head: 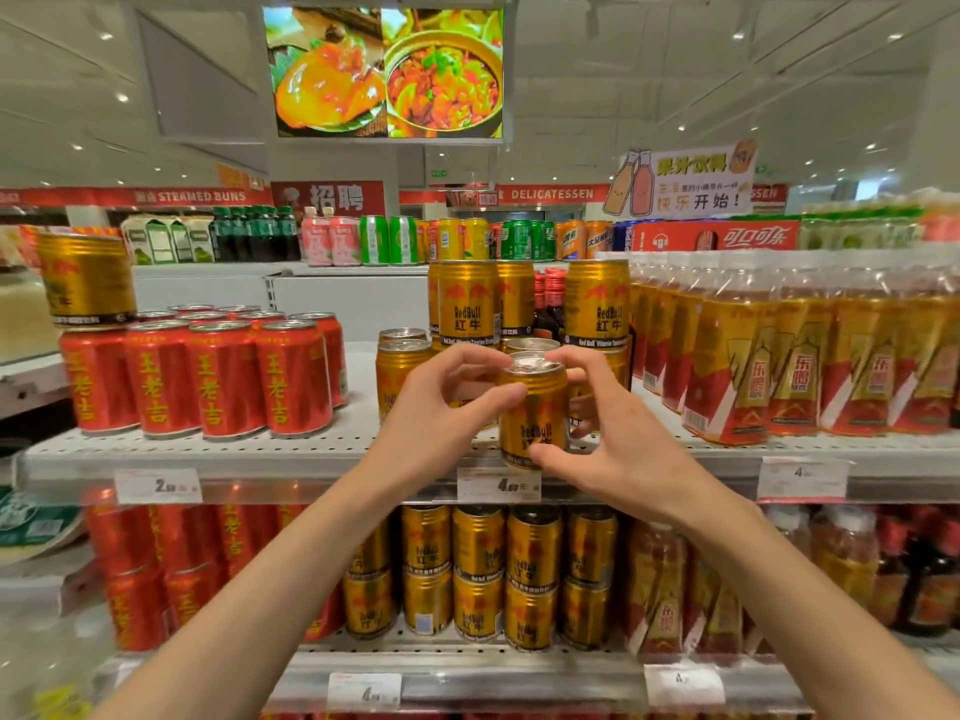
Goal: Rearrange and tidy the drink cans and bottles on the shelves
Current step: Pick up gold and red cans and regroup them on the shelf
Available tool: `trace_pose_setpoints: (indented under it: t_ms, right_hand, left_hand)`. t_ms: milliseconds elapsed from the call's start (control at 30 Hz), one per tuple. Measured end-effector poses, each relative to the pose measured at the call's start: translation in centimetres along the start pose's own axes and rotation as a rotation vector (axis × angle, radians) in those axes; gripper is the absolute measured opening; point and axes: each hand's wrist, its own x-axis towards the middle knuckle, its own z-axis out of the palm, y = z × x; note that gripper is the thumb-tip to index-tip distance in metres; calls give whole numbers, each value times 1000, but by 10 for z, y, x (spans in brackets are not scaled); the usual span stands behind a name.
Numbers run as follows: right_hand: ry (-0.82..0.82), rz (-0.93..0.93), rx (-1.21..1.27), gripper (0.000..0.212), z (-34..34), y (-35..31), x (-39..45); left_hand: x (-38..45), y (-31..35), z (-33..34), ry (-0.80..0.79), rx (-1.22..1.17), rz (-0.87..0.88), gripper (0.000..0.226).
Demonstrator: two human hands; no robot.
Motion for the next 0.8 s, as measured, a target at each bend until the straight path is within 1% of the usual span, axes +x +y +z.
trace_pose_setpoints:
  t_ms: [100,200,300,367,467,533,667,800]
  right_hand:
    - [21,24,-14,73,5,-1,0]
    - [92,55,-14,65,9,-3,2]
    - [179,34,-59,60,12,-7,4]
    - [215,27,-68,61,14,-9,3]
    - [267,32,-27,61,15,-9,1]
    - [320,20,-13,61,14,-11,2]
    - [462,-14,-15,60,5,-23,17]
    - [544,-52,-105,60,-2,-33,42]
  left_hand:
    - [-2,-1,6,42,71,36,28]
    - [-3,-4,8,52,86,48,32]
    - [-4,-6,4,70,114,48,34]
    - [-5,-8,-2,146,144,29,32]
    - [-4,-14,-13,282,257,31,27]
    - [-2,-16,-19,328,339,54,29]
    - [9,-12,-26,344,443,99,45]
    - [25,-8,-29,319,516,74,69]
